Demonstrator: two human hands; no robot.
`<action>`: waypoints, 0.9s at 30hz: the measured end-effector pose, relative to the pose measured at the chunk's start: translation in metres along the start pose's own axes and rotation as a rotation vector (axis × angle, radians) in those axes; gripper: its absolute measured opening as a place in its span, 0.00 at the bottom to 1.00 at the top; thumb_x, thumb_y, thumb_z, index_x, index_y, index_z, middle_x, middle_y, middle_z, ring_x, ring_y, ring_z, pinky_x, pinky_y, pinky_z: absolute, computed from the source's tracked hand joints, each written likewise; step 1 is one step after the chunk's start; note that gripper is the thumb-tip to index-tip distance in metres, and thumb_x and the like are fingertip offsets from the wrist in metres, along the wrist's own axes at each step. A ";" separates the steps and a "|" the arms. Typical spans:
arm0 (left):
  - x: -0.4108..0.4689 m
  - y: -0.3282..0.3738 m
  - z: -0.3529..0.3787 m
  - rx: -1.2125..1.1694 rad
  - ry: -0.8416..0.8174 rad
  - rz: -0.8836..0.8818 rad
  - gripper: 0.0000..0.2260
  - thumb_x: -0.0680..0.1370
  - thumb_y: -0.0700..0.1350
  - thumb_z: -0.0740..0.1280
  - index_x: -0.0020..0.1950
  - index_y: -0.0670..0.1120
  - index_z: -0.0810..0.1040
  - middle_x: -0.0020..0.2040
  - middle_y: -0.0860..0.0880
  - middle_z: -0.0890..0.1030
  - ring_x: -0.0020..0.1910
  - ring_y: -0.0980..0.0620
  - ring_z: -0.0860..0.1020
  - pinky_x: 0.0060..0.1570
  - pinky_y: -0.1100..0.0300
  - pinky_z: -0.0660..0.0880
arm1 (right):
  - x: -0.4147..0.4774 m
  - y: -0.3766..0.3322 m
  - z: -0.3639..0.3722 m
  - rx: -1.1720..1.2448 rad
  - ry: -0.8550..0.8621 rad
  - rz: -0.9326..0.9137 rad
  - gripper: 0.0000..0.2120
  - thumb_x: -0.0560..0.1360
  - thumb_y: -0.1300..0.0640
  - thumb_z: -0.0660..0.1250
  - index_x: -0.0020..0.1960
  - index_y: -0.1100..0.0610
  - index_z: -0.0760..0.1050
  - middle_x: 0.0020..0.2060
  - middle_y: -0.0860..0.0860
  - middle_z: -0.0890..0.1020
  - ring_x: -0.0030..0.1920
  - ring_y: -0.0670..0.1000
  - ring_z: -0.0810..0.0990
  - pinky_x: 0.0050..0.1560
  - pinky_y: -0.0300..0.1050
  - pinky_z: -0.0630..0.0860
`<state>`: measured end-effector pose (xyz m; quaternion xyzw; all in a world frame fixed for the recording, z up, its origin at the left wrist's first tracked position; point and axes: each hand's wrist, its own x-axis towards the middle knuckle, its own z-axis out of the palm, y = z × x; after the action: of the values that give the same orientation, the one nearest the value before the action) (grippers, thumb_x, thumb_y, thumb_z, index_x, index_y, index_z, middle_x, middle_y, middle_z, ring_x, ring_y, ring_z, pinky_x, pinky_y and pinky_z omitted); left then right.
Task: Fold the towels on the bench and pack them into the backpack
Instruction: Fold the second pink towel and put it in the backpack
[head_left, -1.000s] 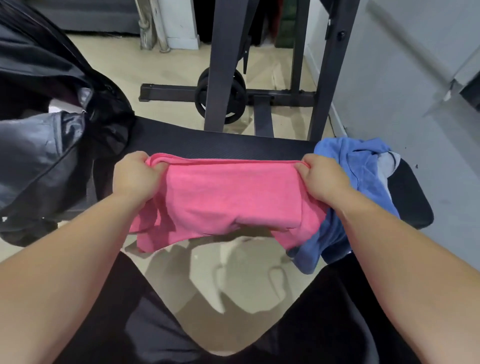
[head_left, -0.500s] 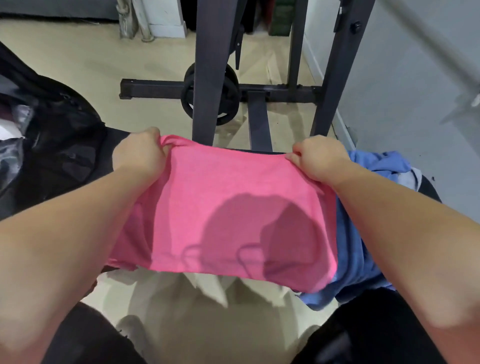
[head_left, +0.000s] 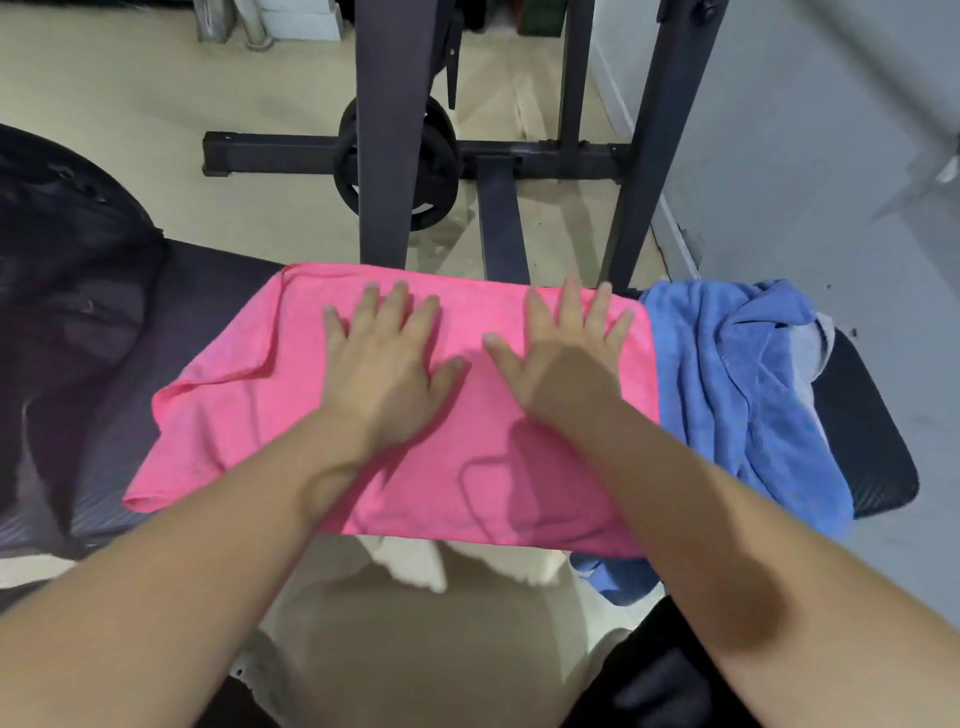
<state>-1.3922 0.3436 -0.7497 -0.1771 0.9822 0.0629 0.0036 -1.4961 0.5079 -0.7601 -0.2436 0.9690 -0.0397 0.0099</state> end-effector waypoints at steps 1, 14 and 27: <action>-0.004 0.003 0.008 0.009 -0.029 -0.004 0.33 0.79 0.66 0.53 0.81 0.53 0.55 0.82 0.45 0.52 0.81 0.39 0.48 0.74 0.30 0.45 | -0.008 0.000 0.005 -0.016 -0.020 0.021 0.41 0.77 0.27 0.44 0.82 0.52 0.54 0.80 0.64 0.51 0.79 0.71 0.44 0.74 0.72 0.39; -0.011 -0.003 0.022 -0.054 -0.147 -0.321 0.41 0.73 0.77 0.44 0.81 0.60 0.41 0.82 0.44 0.36 0.79 0.37 0.36 0.71 0.25 0.39 | 0.010 0.041 0.016 -0.011 -0.160 -0.010 0.50 0.68 0.18 0.37 0.82 0.43 0.41 0.81 0.60 0.41 0.80 0.62 0.36 0.76 0.68 0.34; -0.088 -0.090 -0.034 -0.029 0.323 -0.237 0.22 0.75 0.50 0.70 0.67 0.43 0.74 0.60 0.38 0.76 0.54 0.34 0.73 0.52 0.39 0.74 | -0.006 -0.020 -0.018 -0.005 -0.093 -0.148 0.38 0.78 0.27 0.43 0.82 0.43 0.44 0.82 0.57 0.43 0.80 0.62 0.37 0.76 0.68 0.35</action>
<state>-1.2781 0.2862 -0.7246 -0.2992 0.9413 0.0468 -0.1491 -1.4819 0.4951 -0.7402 -0.3161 0.9470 -0.0265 0.0514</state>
